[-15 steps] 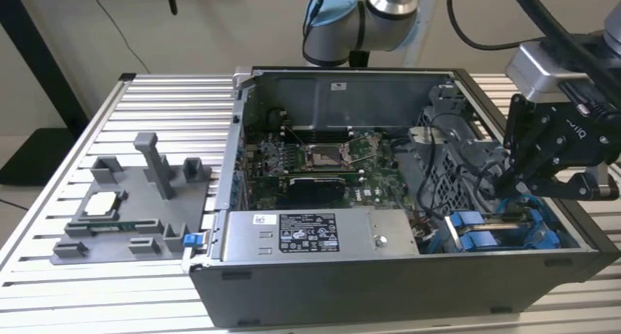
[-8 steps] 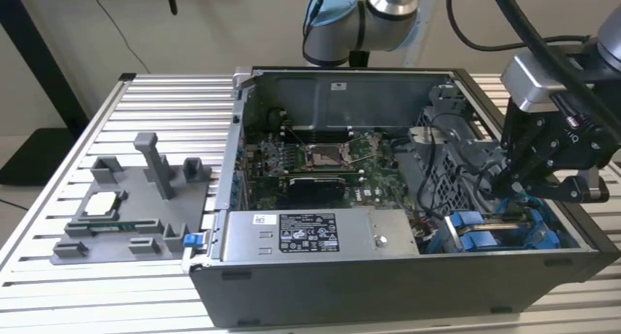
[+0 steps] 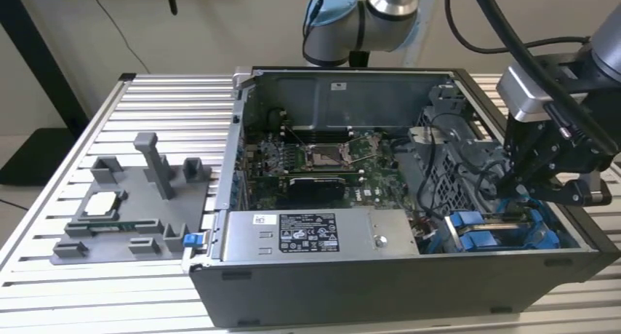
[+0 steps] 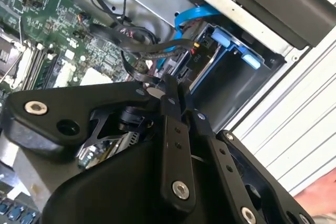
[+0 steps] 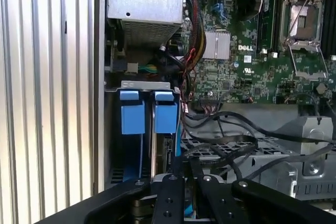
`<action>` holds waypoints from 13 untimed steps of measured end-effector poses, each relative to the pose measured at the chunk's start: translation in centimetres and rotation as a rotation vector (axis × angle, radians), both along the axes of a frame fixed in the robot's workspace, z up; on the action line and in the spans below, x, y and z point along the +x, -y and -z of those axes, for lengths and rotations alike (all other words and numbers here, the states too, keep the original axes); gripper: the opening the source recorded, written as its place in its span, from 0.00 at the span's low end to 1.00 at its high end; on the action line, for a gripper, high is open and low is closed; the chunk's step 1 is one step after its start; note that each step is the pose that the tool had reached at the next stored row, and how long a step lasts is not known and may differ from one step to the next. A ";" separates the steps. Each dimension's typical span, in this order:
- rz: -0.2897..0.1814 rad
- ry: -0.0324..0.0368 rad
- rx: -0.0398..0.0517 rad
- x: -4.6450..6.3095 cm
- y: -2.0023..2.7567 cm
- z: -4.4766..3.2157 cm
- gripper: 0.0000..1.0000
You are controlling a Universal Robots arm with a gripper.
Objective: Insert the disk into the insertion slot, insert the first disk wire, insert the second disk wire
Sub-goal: 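Insert the second disk wire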
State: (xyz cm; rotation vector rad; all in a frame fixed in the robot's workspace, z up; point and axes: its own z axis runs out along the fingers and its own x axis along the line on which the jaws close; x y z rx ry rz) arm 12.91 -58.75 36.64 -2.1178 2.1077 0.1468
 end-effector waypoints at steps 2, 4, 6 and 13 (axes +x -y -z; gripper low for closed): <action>0.000 0.0086 -0.0007 -0.1 0.10 0.14 0.00; 0.000 0.0168 -0.0010 -0.1 0.20 0.33 0.00; 0.000 0.0198 -0.0067 -0.1 0.26 0.46 0.00; 0.000 0.0199 -0.0097 -0.1 0.28 0.54 0.00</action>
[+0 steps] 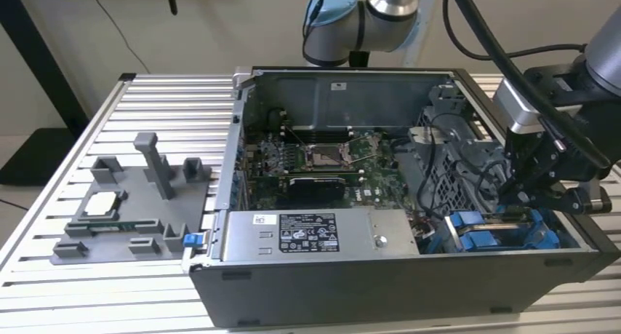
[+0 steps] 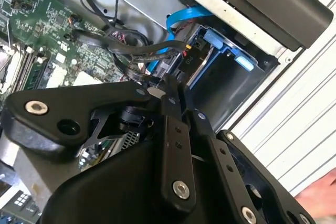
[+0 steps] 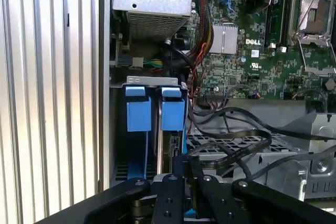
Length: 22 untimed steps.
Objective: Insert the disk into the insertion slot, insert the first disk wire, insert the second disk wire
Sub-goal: 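Insert the second disk wire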
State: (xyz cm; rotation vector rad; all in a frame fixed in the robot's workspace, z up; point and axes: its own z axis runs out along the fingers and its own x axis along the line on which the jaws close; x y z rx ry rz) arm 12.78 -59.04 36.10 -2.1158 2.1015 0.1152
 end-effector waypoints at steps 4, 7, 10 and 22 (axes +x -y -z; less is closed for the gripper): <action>0.000 0.0000 -0.0136 0.0 0.01 0.10 0.00; 0.000 0.0000 -0.0397 0.0 0.00 0.20 0.00; 0.000 0.0000 -0.0407 0.0 0.01 0.23 0.00; 0.000 -0.0001 -0.0339 0.0 -0.16 1.05 0.00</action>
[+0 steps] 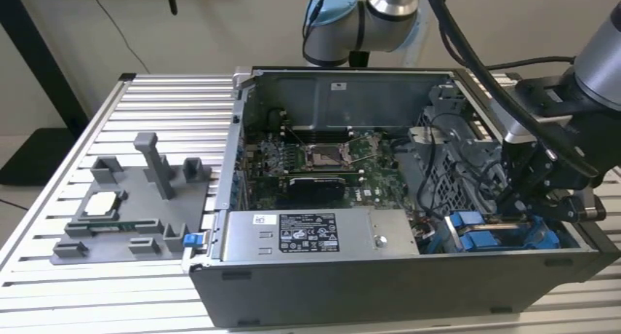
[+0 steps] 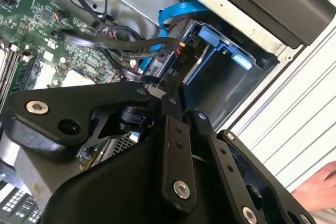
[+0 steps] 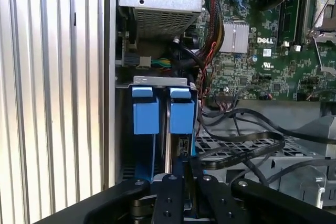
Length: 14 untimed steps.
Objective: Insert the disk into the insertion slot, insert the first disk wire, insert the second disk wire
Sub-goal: 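Insert the second disk wire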
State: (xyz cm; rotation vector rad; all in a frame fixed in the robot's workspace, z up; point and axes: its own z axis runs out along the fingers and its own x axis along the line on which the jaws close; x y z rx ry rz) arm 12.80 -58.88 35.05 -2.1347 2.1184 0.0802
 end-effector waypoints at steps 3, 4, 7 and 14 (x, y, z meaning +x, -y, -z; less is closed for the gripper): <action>0.000 -0.0001 0.0023 0.1 -0.04 0.15 0.00; 0.000 -0.0001 0.0023 0.1 -0.04 0.19 0.00; 0.000 0.0000 0.0040 0.2 -0.04 0.27 0.00; 0.000 0.0000 0.0096 0.3 -0.06 0.46 0.00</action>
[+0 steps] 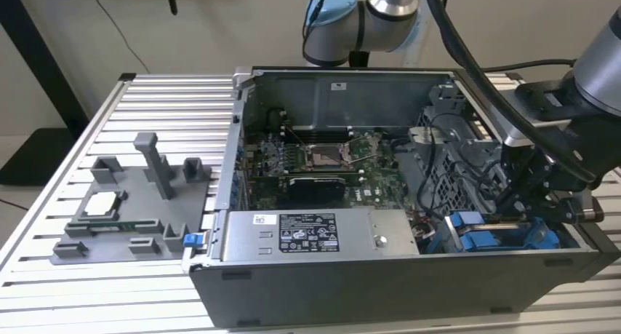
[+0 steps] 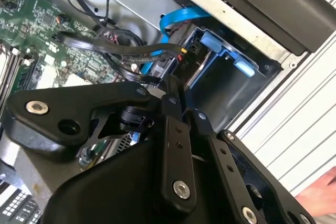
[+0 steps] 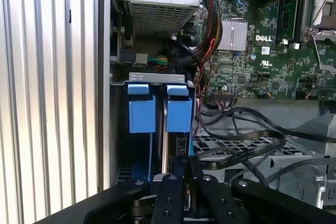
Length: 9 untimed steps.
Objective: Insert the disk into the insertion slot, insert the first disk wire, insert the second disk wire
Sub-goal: 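Insert the second disk wire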
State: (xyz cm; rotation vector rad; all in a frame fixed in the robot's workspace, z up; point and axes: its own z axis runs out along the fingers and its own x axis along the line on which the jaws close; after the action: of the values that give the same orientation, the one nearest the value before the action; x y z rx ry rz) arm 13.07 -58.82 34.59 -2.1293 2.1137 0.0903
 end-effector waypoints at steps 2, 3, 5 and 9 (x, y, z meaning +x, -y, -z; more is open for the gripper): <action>0.000 0.0000 0.0018 0.0 0.00 0.07 0.00; 0.000 0.0000 0.0028 0.0 0.00 0.10 0.00; 0.000 0.0000 0.0055 0.1 -0.01 0.18 0.00; 0.000 0.0000 0.0103 0.1 0.00 0.28 0.00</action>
State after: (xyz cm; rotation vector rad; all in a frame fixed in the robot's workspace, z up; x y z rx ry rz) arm 13.20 -58.82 34.30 -2.1237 2.1086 0.1009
